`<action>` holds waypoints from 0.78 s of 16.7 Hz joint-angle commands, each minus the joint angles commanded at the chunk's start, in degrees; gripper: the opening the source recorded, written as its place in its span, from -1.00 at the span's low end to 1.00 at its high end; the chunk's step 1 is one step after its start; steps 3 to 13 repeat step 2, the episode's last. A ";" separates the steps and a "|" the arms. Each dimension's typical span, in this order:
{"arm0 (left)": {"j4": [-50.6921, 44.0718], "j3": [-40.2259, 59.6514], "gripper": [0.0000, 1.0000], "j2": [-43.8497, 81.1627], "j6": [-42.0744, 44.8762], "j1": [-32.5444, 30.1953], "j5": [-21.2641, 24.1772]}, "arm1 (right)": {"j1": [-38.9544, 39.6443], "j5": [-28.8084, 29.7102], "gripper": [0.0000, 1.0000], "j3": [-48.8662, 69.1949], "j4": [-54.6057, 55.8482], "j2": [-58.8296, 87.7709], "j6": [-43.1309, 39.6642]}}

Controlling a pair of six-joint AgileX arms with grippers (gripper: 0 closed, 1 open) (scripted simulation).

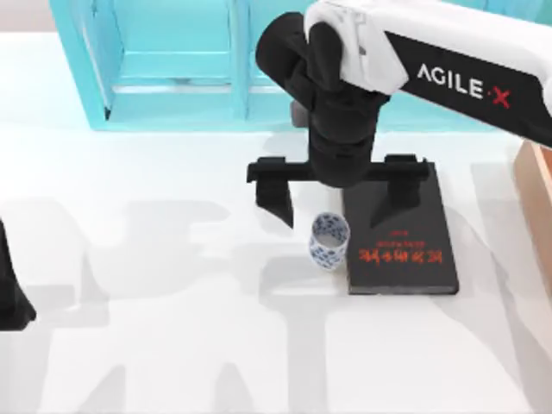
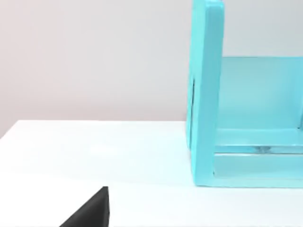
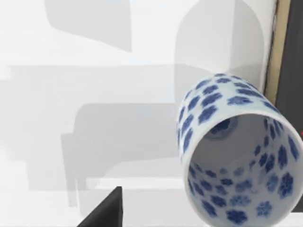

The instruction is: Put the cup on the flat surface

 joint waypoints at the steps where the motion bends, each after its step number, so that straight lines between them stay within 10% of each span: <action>1: 0.00 0.00 1.00 0.00 0.00 0.00 0.00 | 0.00 0.00 1.00 0.00 0.00 0.00 0.00; 13: 0.00 0.00 1.00 0.00 0.00 0.00 0.00 | 0.00 0.00 1.00 0.00 0.00 0.00 0.00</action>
